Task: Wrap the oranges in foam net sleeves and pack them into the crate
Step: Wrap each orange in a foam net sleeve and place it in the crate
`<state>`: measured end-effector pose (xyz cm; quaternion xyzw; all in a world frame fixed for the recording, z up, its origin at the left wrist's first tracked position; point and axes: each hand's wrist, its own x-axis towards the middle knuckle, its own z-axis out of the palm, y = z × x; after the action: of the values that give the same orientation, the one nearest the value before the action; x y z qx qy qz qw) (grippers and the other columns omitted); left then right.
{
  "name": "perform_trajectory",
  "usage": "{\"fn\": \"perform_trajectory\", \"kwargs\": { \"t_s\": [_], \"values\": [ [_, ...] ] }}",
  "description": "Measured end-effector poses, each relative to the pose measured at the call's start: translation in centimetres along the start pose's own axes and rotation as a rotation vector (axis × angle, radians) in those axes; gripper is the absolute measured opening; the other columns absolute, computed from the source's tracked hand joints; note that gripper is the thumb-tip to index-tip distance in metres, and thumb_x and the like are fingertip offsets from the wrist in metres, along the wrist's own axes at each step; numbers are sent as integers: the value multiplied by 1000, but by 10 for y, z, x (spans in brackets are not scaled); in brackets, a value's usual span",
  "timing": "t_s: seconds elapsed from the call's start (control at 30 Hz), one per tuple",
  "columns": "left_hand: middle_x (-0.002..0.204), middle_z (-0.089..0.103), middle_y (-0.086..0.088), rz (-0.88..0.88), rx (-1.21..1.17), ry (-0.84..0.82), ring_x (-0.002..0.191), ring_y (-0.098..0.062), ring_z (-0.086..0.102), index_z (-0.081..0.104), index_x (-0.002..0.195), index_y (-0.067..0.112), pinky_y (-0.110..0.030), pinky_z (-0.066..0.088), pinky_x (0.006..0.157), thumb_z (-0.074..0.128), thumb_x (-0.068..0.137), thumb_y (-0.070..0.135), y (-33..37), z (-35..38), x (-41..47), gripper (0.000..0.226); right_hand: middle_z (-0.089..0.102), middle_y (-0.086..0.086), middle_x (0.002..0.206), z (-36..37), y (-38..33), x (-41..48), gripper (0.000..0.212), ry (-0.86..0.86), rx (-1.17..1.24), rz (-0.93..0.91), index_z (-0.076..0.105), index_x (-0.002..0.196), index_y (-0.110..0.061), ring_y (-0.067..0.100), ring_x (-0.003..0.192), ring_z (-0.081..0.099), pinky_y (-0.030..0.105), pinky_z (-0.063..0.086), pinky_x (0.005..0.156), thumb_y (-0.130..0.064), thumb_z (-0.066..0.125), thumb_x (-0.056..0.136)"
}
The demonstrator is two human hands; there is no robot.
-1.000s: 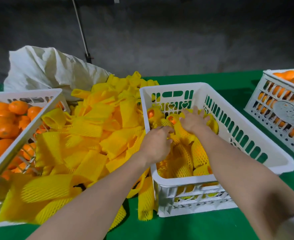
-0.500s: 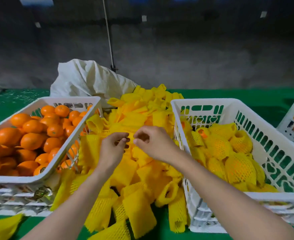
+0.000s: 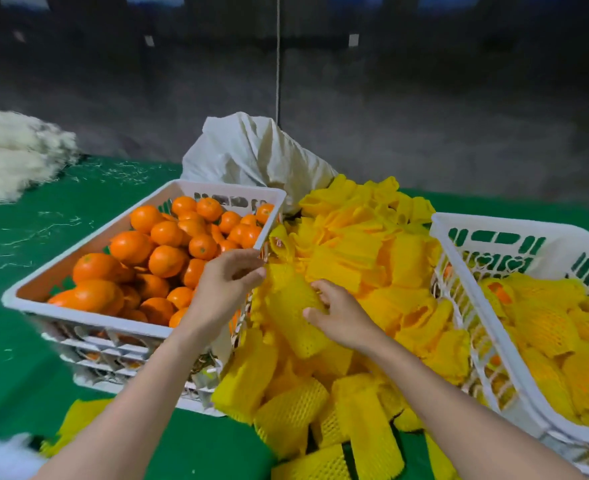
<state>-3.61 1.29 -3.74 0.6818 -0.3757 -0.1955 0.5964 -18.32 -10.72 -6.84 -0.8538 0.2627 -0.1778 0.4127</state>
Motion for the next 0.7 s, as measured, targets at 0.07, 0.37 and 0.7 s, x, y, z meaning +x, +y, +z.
{"fn": "perform_trajectory", "kwargs": {
  "t_s": [0.07,0.37,0.7],
  "values": [
    [120,60,7,-55,52,-165,111,-10,57,55,124,21,-28,51,87,73,81,20,0,1,2,47,65,12,109,-11,-9,-2,25,-42,342,22,56,108,-13,15,95,65,30,51,78,5,54,89],
    [132,53,1,182,380,-157,123,-10,46,53,129,17,-10,39,87,77,78,20,-3,-10,6,56,44,-9,125,4,-50,6,42,192,-187,-308,58,116,-28,9,119,46,5,32,87,-22,74,78],
    [108,66,-11,-57,76,-186,102,-22,64,55,125,10,-39,56,85,75,78,13,-6,-104,26,51,54,4,72,53,-104,57,16,188,-254,-497,52,77,-10,22,68,50,34,34,62,-1,65,76]
  ]
}}
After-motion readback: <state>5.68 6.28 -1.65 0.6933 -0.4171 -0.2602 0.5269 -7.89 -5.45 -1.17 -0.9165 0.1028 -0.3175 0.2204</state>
